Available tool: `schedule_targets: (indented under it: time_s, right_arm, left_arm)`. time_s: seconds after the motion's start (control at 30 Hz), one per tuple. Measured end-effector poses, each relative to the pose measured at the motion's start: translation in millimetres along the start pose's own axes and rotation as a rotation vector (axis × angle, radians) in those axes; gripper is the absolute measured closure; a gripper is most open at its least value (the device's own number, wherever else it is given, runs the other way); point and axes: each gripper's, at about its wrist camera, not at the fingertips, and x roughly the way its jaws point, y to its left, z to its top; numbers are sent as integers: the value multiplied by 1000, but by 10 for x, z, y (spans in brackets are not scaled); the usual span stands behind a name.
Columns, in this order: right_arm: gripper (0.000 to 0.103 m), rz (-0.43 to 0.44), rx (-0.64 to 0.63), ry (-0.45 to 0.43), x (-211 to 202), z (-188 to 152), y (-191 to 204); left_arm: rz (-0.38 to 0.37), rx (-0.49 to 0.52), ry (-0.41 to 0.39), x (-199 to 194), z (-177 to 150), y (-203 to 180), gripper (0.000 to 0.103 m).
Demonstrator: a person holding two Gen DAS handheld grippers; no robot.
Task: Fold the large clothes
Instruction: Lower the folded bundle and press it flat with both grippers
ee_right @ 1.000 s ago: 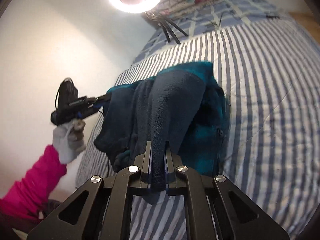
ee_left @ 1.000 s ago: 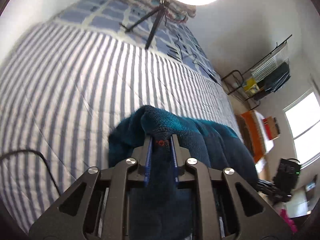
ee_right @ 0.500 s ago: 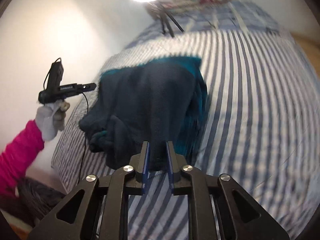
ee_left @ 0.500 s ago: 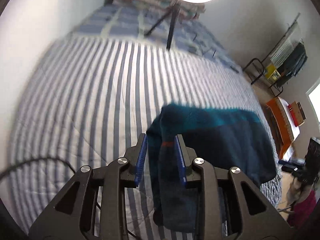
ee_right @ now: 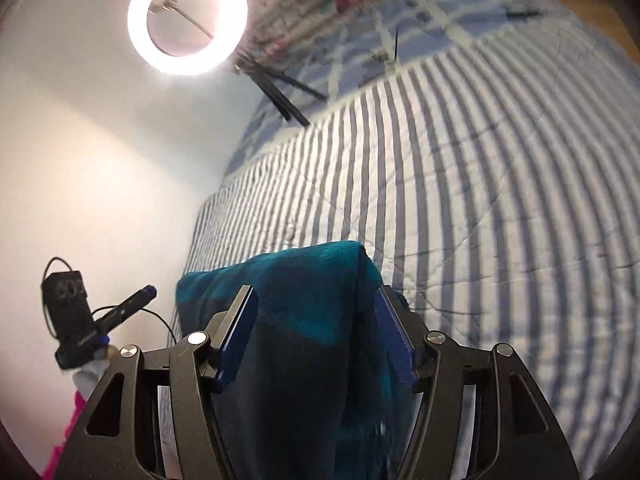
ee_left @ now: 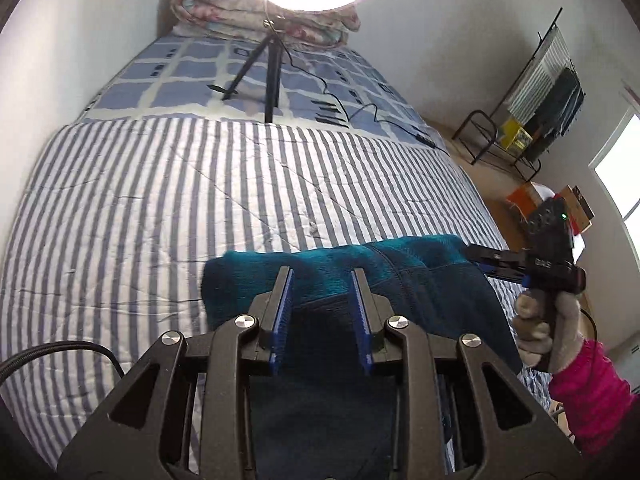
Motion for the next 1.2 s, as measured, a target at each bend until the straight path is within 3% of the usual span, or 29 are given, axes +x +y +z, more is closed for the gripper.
schedule_targets:
  time_s: [0.03,0.1,0.13,0.2,0.27,0.4,0.5,0.63,0.77,0.87,1.03,1.2]
  right_arm:
    - [45,5,6,-1,45,13,-11]
    - [72,55,35,-15,110,30,-35]
    - [75,53,37,-30,105,37,-8]
    - [94,10,-38,-68,10,24,149]
    - [95,-61,-136,-115,-126,-24,309]
    - [97,-207,-162,-133,-44,-137,218]
    - [97,-247,-152,-104,101,-149,116]
    - [90,-284,-168,-112,-95,-70,197]
    - [90,-372,-320,-197,-503,-107,510]
    - [90,-329,-398,-226,-643,-192,733]
    - [90,-309,-507,-156,-261,-284,1023]
    - [90,-439,-568,-29,345,-336,840]
  left_arm:
    - [-2,4,5,32,1,-25,76]
    - [-7,12,8,86,9,-63,76]
    - [-8,22,6,98,3,-83,76]
    - [-9,39,-9,105,-12,-134,76]
    - [8,52,-17,163,-36,-144,76]
    - [146,117,-16,456,-123,-90,77]
    - [166,97,40,687,-134,44,78]
    - [159,57,-3,423,-84,66,79]
    - [147,73,-47,94,-104,15,79]
    - [170,92,-50,104,-100,-52,79]
    - [207,53,-5,450,-78,62,79]
    - [209,27,43,770,-45,232,76]
